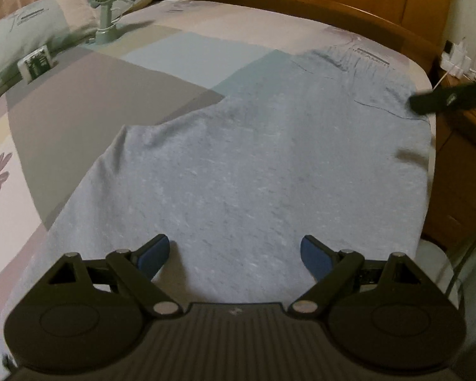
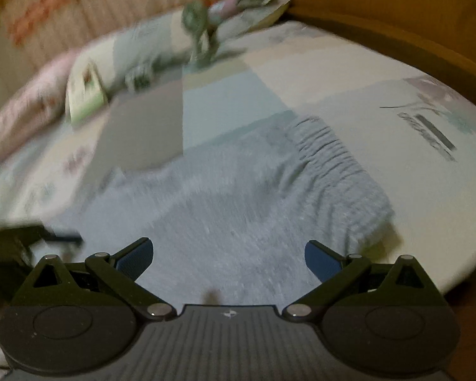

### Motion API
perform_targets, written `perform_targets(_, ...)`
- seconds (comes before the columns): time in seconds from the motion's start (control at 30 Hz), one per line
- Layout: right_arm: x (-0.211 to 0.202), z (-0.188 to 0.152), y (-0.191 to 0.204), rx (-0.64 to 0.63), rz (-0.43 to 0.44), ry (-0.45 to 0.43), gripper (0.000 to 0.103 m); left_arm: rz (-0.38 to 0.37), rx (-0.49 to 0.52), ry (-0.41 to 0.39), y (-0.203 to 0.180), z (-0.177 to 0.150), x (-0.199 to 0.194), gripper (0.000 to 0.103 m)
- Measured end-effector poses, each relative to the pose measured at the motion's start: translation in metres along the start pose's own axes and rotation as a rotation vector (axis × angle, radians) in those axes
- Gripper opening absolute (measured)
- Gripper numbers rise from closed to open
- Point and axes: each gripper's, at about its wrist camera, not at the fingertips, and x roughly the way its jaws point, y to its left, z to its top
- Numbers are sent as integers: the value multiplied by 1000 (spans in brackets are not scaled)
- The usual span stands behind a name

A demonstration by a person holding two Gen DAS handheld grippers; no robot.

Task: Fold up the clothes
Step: 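Close the right gripper on the grey sweatpants cuffs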

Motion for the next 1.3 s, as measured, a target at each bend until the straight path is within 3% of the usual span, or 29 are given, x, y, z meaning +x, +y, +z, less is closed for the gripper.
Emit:
perform_targets(0.07,-17,-7,-16,98,20,-55,103,-4,-1,-6,-1,0,-3,90)
perform_targets(0.2,-30,-16,-55,321,36,-75,103,4,21,-20,-11,5,-9,90)
perform_targets(0.27,-31,-19,-72,409,86,-96,103,6,33,-28,-18,7,-11,90)
perform_targets(0.47,-8,-18,-105,622,202,-88,103,23,54,-38,-31,10,-19,90)
perform_targets(0.67,22,-17,-110,686,219,-18,103,53,51,-31,-33,12,-20,90)
perform_targets(0.97,34,-16,-129,800,299,-110,103,49,51,-20,-34,12,-15,90)
perform_targets(1.07,36,-16,-125,799,290,-140,103,45,49,-24,-33,12,-15,90)
perform_targets(1.3,43,-18,-106,673,297,-114,103,45,33,-23,-30,12,-12,90)
